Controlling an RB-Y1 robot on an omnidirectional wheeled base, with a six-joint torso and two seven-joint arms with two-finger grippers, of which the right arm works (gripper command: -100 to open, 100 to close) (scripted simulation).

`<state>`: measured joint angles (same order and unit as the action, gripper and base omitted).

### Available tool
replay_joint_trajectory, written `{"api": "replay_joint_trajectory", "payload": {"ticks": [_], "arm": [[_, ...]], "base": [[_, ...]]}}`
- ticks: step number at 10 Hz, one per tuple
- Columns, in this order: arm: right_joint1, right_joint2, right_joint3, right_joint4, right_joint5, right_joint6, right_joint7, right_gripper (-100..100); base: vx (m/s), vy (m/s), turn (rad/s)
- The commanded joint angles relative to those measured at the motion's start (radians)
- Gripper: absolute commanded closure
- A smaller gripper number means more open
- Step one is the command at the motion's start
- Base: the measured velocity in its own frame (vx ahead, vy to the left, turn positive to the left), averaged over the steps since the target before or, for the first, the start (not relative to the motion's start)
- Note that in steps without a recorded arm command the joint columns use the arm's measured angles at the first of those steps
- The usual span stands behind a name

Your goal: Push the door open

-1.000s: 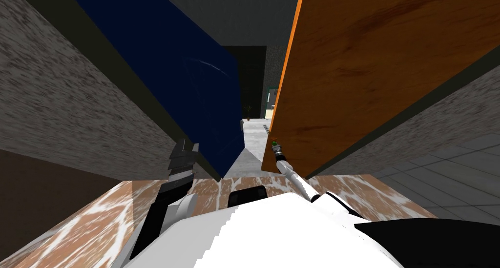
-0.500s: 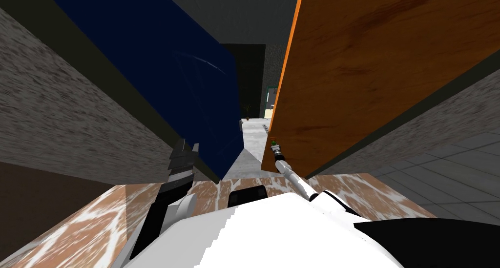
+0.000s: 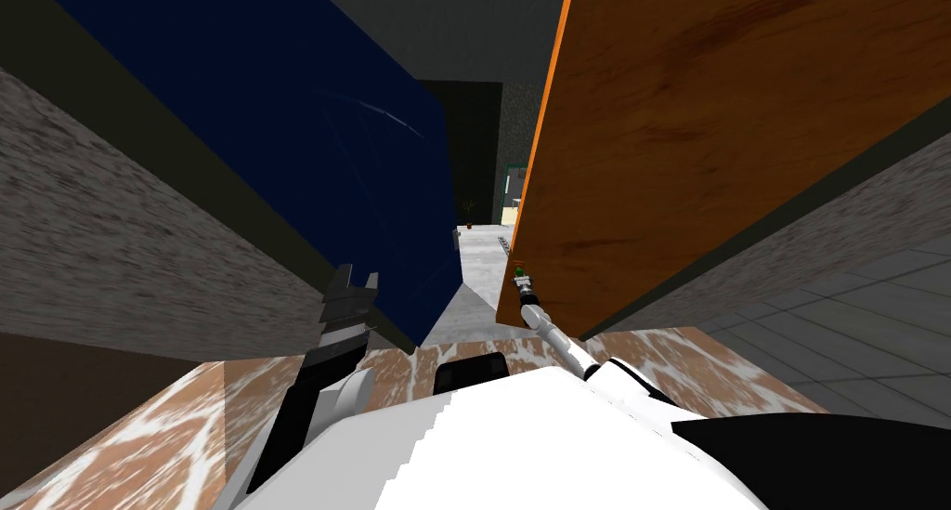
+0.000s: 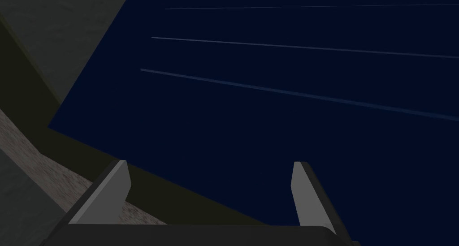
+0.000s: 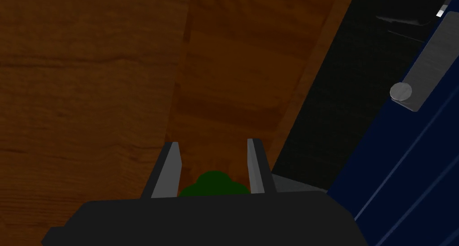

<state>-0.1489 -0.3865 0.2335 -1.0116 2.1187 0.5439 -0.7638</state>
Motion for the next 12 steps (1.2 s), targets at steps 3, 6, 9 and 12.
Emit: {"api": "replay_joint_trajectory", "payload": {"ticks": [3, 6, 9, 12], "arm": [[-0.026, 0.002, 0.009, -0.005, -0.042, 0.027, -0.102, 100], [-0.042, 0.010, 0.027, 0.006, -0.076, 0.042, -0.180, 100], [-0.050, 0.014, 0.036, 0.012, -0.092, 0.049, -0.231, 100], [-0.058, 0.018, 0.045, 0.018, -0.109, 0.056, -0.273, 100]], "base": [[0.062, -0.002, -0.059], [0.046, -0.005, -0.048], [0.053, -0.001, -0.034], [0.036, -0.002, -0.026]]}}
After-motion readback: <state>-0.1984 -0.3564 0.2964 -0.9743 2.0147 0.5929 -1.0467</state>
